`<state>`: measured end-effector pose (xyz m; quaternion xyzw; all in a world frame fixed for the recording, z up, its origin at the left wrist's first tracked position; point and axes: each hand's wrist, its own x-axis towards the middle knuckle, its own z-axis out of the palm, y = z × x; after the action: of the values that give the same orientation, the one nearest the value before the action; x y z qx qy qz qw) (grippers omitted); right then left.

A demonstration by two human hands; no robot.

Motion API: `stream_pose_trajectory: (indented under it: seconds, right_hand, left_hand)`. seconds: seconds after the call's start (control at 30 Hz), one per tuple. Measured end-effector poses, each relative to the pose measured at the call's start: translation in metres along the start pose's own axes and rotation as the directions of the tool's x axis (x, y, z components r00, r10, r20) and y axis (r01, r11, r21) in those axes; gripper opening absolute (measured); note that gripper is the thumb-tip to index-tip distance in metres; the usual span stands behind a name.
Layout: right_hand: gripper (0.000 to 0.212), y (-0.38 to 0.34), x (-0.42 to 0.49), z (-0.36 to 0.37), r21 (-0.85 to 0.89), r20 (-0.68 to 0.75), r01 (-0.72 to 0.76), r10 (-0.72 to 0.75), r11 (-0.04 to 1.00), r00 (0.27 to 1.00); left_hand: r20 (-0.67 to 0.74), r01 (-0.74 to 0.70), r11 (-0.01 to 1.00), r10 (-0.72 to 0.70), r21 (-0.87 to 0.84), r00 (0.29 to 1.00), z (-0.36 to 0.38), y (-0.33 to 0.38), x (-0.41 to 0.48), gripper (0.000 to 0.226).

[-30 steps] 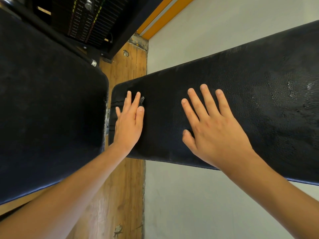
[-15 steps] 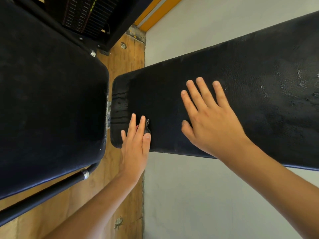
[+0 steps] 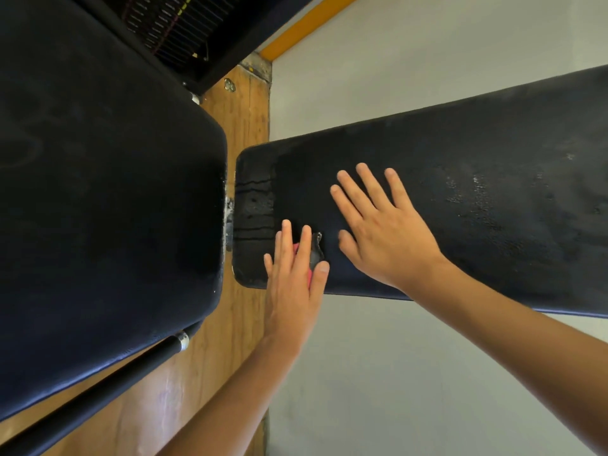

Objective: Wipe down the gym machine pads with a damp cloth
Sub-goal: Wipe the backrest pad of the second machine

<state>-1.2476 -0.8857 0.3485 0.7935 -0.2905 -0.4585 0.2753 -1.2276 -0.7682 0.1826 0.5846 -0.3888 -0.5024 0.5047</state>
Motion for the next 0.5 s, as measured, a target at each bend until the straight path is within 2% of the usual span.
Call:
stream_pose_trajectory:
  seconds: [0.2,0.5]
  right_hand:
    - [0.071,-0.003,0.001,0.002,-0.004,0.009,-0.009,0.009,1.0,1.0]
    - [0.071,-0.002,0.003,0.003,0.014,0.002,0.001,-0.001,1.0,1.0]
  left_hand:
    - [-0.014,0.029,0.999,-0.028,0.014,0.999,-0.011,-0.005,0.034,0.056]
    - [-0.066,-0.039,0.998,0.042,0.048,0.997,-0.034,0.001,0.12,0.055]
